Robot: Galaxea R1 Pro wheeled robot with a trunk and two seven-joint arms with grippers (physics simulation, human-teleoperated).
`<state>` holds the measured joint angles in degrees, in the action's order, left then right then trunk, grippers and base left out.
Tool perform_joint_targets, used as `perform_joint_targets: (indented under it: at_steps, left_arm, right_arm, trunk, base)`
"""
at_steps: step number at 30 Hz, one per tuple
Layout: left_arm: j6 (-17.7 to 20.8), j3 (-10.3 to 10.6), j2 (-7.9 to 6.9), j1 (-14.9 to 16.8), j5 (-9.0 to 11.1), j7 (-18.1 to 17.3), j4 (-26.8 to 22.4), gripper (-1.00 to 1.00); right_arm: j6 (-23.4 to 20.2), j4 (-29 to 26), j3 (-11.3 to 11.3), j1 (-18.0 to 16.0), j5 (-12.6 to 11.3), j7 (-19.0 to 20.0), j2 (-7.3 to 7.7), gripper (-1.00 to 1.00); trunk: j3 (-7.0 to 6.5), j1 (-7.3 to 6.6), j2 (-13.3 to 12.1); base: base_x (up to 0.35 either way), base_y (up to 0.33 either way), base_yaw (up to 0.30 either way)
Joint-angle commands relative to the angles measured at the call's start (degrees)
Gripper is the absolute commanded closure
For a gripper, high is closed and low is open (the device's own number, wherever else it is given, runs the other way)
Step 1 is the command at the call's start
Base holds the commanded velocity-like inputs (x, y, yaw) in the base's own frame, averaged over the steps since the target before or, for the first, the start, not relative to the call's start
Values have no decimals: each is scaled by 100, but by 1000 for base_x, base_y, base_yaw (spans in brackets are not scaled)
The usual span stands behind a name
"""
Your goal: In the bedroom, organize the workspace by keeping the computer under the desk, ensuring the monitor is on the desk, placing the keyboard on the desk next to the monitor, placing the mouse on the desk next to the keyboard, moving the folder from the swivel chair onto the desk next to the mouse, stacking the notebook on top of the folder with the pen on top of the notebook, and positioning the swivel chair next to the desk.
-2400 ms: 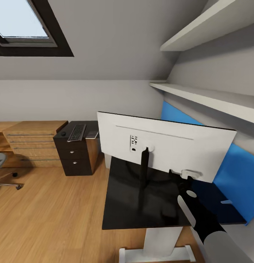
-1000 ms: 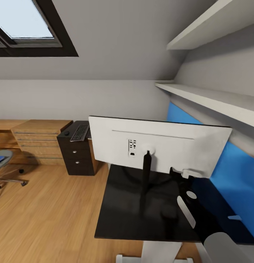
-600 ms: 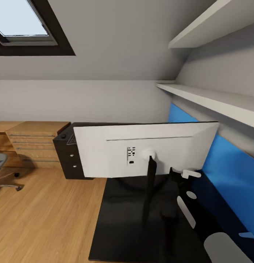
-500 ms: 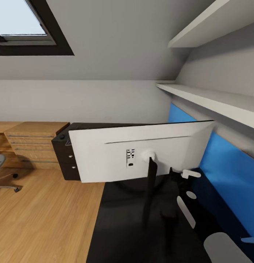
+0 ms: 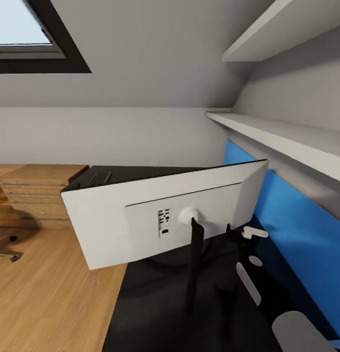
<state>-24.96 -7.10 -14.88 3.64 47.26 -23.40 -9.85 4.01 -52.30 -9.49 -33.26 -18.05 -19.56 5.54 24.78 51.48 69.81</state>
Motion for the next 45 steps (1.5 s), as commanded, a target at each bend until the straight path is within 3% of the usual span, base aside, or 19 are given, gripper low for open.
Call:
perform_joint_targets:
  at_steps: [1, 20, 36, 45]
  left_arm:
    - [8, -46, 2, 5, 13, -60, 9, -100]
    - [8, -48, 2, 5, 19, -60, 9, -100]
    - [8, -49, 2, 5, 20, -60, 9, -100]
    - [17, -44, 2, 5, 20, -60, 9, -100]
  right_arm:
    - [38, 1, -33, -5, -58, -39, 9, -100]
    - [38, 1, -35, -5, -58, -39, 17, -100]
    - [38, 1, -27, 13, -58, -20, 42, -100]
    - [40, 1, -35, 42, -53, 7, 43, -100]
  trunk:
    - [6, 0, 3]
    - [6, 0, 3]
    - [6, 0, 3]
    - [6, 0, 3]
  base:
    - [28, -26, 90]
    - [4, -4, 225]
    - [5, -41, 15]
    - [-104, -212, 0]
